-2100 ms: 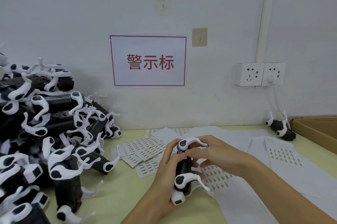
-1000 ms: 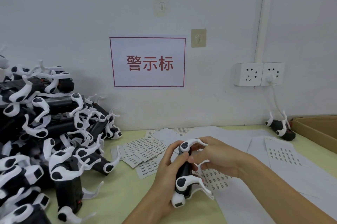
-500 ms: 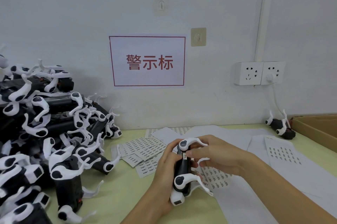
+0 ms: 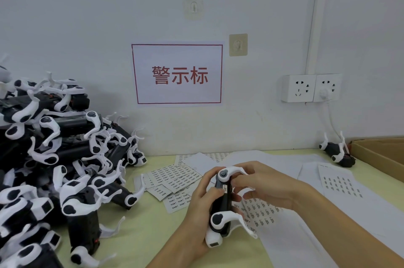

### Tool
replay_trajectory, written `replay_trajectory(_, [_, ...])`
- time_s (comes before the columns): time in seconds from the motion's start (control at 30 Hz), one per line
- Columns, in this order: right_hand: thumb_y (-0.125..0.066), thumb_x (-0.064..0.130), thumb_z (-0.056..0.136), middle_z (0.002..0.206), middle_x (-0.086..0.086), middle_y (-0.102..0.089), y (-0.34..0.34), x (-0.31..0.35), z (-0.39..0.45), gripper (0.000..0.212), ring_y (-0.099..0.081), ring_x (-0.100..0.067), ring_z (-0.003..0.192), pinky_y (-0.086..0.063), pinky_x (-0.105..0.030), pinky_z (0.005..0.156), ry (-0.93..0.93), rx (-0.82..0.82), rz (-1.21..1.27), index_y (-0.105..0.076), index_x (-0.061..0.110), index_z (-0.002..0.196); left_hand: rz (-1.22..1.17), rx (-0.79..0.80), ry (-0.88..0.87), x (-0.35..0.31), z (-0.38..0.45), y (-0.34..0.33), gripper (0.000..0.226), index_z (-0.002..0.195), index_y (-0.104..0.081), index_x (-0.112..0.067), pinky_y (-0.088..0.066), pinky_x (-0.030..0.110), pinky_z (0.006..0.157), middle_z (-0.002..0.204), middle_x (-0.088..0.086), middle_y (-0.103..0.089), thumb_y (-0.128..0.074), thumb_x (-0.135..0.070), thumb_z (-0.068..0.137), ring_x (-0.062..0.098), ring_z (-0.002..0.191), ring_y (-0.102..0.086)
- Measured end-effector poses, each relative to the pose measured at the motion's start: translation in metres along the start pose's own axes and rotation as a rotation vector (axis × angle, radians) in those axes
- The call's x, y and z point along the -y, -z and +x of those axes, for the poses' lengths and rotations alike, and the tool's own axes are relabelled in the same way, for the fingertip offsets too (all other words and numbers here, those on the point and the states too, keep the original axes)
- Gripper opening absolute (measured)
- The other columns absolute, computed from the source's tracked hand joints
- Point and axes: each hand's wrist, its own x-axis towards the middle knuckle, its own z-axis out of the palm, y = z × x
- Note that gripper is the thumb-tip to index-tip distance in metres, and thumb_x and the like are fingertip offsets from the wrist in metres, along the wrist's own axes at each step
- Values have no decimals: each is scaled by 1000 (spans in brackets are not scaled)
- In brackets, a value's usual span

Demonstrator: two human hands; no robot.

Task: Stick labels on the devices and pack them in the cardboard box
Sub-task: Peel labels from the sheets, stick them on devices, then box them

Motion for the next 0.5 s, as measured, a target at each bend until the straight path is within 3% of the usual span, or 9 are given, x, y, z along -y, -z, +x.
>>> replay_trajectory(0.1, [-58, 25, 95, 98, 0, -67, 2, 1, -1, 20, -58, -14, 86, -43, -31, 80, -11, -16, -8, -72, 13, 105, -53, 17, 13, 0, 1, 0, 52, 118, -69, -22, -52, 47, 77, 104, 21, -69, -54, -9, 70, 34, 86, -66])
replay_trajectory(0.23, [-53, 50, 98, 98, -5, -71, -2, 4, -1, 37, -60, -19, 84, -48, -30, 81, 6, 21, 10, -74, 19, 95, -95, 46, 58, 1, 0, 1, 51, 116, -72, -22, -52, 45, 73, 108, 20, -70, -43, 0, 80, 37, 85, -67])
replay_trajectory(0.37, [-52, 47, 99, 96, -7, -73, -6, 6, 0, 37, -63, -16, 79, -50, -30, 79, 17, -9, -54, -74, 20, 87, -142, 84, 83, -2, -3, -3, 61, 126, -68, -34, -56, 43, 64, 126, 21, -66, -41, -1, 83, 38, 77, -63])
replay_trajectory(0.5, [-53, 37, 102, 89, -6, -71, 0, 8, -3, 37, -60, -16, 73, -46, -28, 71, 26, 25, 23, -74, 8, 92, -222, 108, 109, -7, -9, -6, 67, 130, -63, -36, -57, 47, 58, 125, 30, -63, -57, 1, 74, 42, 67, -63])
